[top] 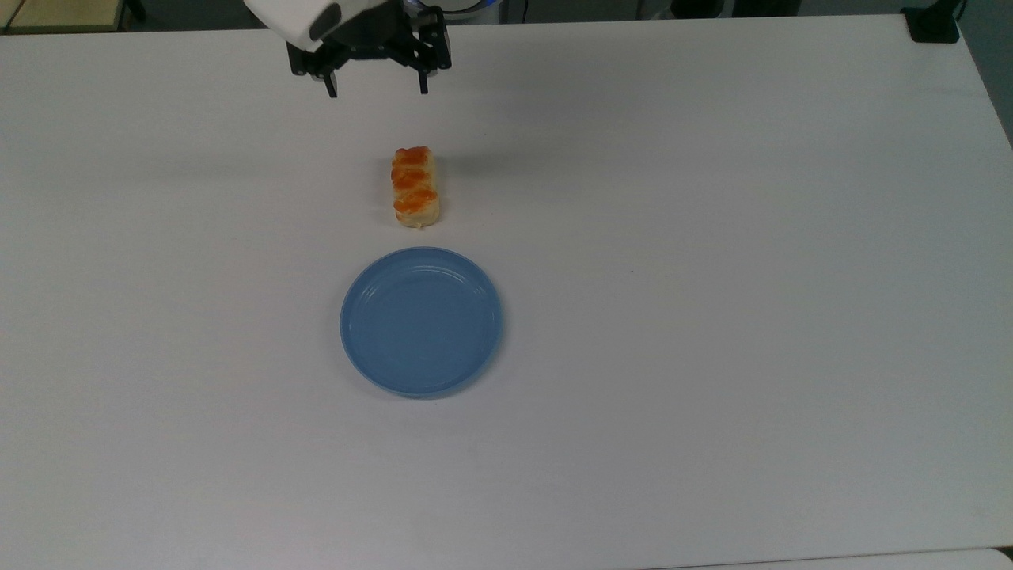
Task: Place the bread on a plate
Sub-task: 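Lower the open gripper down around the bread roll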
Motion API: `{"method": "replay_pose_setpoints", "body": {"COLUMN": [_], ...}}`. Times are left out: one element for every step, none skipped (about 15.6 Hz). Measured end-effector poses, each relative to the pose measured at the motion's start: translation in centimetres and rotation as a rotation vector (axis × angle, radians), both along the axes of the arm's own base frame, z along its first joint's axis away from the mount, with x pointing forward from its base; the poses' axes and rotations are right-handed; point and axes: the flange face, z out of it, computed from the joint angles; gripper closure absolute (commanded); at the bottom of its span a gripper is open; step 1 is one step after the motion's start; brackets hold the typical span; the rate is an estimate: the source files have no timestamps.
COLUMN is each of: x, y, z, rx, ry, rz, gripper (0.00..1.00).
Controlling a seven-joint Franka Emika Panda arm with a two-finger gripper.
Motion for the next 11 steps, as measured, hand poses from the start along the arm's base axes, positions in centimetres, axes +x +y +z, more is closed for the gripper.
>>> {"method": "replay_pose_setpoints", "body": {"x": [-0.2,-0.4,-0.7,-1.0,-1.5,-1.7,-2.0,-2.3,-2.5,-2.7,-2.9], "y": [0.3,0.6,0.7,0.7,0.7,0.7,0.9,1.2,1.6,1.9,2.2], "z": [-1.3,-2.6,-3.6,-4.5,-5.3,-5.7,-6.2,-6.8,-7.6,-8.5,-9.3], "rx": [-0.015,-0.023,-0.026,-0.026,-0.025,-0.024,-0.022,-0.020,-0.019,-0.018,-0.018], "ry": [-0.003,-0.004,-0.002,0.004,0.010,0.009,0.005,0.005,0.006,0.007,0.006], "rz": [0.014,0.025,0.031,0.034,0.039,0.042,0.049,0.056,0.064,0.072,0.078], "gripper": [0.00,0.00,0.00,0.00,0.00,0.00,0.00,0.00,0.00,0.00,0.00]}}
